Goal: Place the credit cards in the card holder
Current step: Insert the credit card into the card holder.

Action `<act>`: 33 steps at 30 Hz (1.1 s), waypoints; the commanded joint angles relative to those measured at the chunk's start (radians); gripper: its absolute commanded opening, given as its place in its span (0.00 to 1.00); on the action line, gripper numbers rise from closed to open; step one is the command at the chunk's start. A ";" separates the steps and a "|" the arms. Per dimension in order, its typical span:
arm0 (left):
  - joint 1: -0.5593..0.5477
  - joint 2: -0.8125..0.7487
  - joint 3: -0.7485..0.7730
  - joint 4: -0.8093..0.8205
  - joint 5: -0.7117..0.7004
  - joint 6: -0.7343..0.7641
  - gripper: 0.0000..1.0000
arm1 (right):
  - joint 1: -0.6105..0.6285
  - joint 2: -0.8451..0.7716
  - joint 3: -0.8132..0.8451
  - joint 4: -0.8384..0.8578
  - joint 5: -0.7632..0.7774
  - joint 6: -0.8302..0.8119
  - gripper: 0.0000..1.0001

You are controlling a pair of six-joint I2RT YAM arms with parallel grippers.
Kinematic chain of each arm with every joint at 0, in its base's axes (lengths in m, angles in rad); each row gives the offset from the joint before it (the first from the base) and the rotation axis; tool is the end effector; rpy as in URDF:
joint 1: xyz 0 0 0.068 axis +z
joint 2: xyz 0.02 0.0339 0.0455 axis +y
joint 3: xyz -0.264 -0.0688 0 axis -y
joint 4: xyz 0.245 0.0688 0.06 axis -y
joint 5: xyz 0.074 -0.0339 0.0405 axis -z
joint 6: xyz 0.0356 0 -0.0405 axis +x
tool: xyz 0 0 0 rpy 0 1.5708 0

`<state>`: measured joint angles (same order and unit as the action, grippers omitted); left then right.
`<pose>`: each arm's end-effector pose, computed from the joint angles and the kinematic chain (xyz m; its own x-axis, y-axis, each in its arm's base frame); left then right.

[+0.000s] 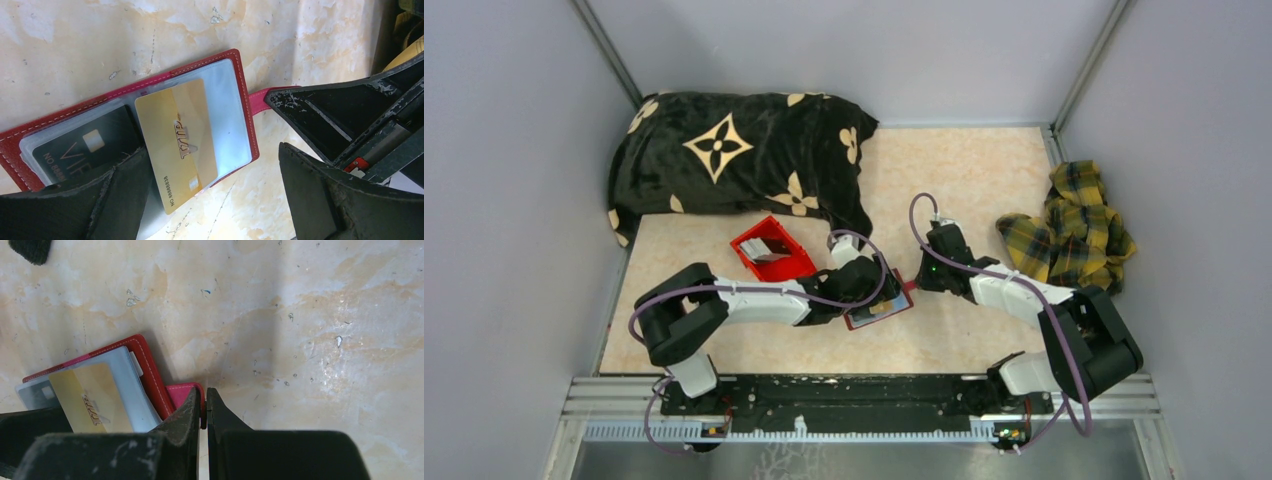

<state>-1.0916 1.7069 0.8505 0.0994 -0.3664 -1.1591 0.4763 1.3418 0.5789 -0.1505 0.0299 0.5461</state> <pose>0.1679 -0.2955 0.1556 -0.7759 -0.3624 -0.5164 -0.0067 0.8232 -0.5677 0.2187 0.1117 0.1579 -0.8308 0.1555 -0.5345 -0.0124 0.9548 0.2971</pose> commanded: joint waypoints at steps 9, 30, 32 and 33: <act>-0.005 -0.029 -0.031 -0.233 -0.019 0.055 1.00 | -0.013 -0.033 0.051 0.010 0.061 -0.008 0.00; -0.010 -0.142 -0.168 0.106 0.016 0.047 1.00 | -0.013 -0.017 0.028 0.052 0.035 -0.008 0.00; -0.010 -0.166 -0.199 0.195 0.026 0.066 1.00 | -0.013 -0.015 0.025 0.056 0.031 -0.008 0.00; -0.010 -0.179 -0.217 0.243 0.031 0.079 1.00 | -0.013 -0.013 0.024 0.058 0.030 -0.008 0.00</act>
<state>-1.0977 1.5726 0.6952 0.2115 -0.3653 -1.1294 0.4747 1.3418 0.5789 -0.1417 0.0265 0.5453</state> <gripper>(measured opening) 0.996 0.027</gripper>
